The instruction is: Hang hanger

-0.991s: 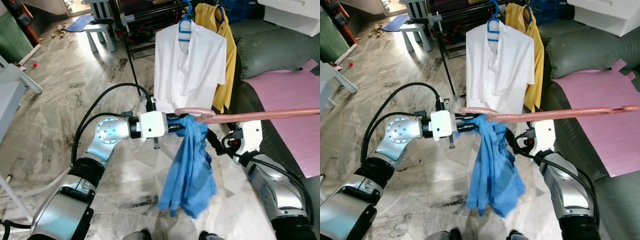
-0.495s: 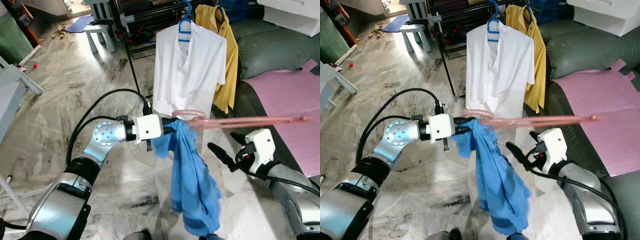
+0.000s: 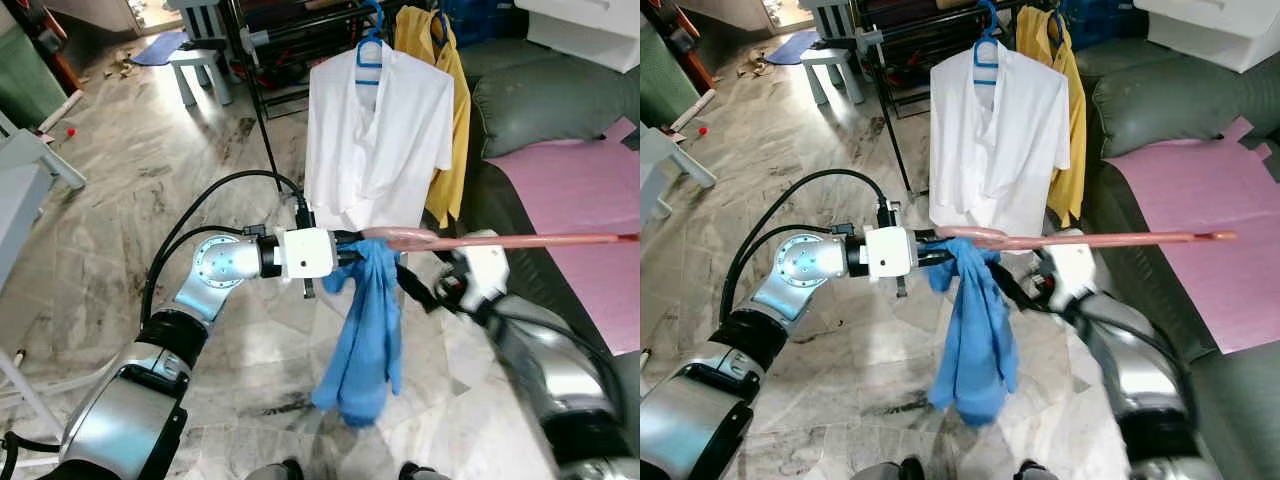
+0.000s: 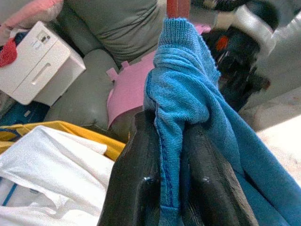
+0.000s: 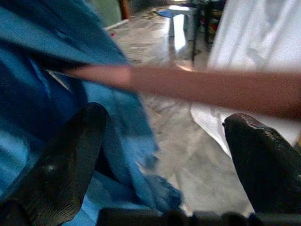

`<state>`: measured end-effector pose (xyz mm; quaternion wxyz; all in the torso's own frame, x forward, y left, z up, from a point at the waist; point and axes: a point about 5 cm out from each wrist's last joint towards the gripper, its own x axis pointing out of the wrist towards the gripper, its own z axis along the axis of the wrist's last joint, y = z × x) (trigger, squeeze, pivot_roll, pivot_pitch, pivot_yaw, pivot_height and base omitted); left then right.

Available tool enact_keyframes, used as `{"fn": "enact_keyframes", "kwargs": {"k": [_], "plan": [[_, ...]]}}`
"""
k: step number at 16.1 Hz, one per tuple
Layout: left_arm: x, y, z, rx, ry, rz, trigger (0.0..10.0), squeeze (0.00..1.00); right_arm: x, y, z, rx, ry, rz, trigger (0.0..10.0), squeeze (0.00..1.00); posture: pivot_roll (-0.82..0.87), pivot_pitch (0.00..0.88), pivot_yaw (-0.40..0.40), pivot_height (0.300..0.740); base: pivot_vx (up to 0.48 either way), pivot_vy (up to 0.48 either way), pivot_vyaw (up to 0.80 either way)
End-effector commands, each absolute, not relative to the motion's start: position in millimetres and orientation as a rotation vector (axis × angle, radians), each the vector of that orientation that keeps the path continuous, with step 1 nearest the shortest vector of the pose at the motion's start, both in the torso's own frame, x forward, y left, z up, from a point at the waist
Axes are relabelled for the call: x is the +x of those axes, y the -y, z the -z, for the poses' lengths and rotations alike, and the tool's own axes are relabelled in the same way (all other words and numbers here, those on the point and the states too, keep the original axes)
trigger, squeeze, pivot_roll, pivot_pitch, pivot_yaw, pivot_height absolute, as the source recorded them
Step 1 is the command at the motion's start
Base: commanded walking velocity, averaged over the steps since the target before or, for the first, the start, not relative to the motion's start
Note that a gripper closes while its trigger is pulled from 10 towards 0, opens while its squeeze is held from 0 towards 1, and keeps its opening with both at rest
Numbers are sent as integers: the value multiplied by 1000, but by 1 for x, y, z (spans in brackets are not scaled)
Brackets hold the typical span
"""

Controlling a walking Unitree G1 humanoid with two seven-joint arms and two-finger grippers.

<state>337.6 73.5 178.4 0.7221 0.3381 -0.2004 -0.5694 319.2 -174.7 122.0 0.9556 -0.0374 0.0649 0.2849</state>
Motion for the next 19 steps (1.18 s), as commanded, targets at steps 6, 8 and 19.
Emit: {"fn": "enact_keyframes", "kwargs": {"k": [6,8,19], "plan": [[339,-71,-205,690,549,1217,0,0,319,153,-82,-47,-298,-656,10000,0,-63,133,146,740,0,0,0],[341,-71,-214,644,567,1188,0,0,317,155,-74,-46,-313,-644,10000,0,-60,133,144,740,0,0,0],[357,-101,-289,391,685,955,0,0,278,218,-8,-3,-586,-317,10000,0,-44,132,129,740,0,0,0]]}}
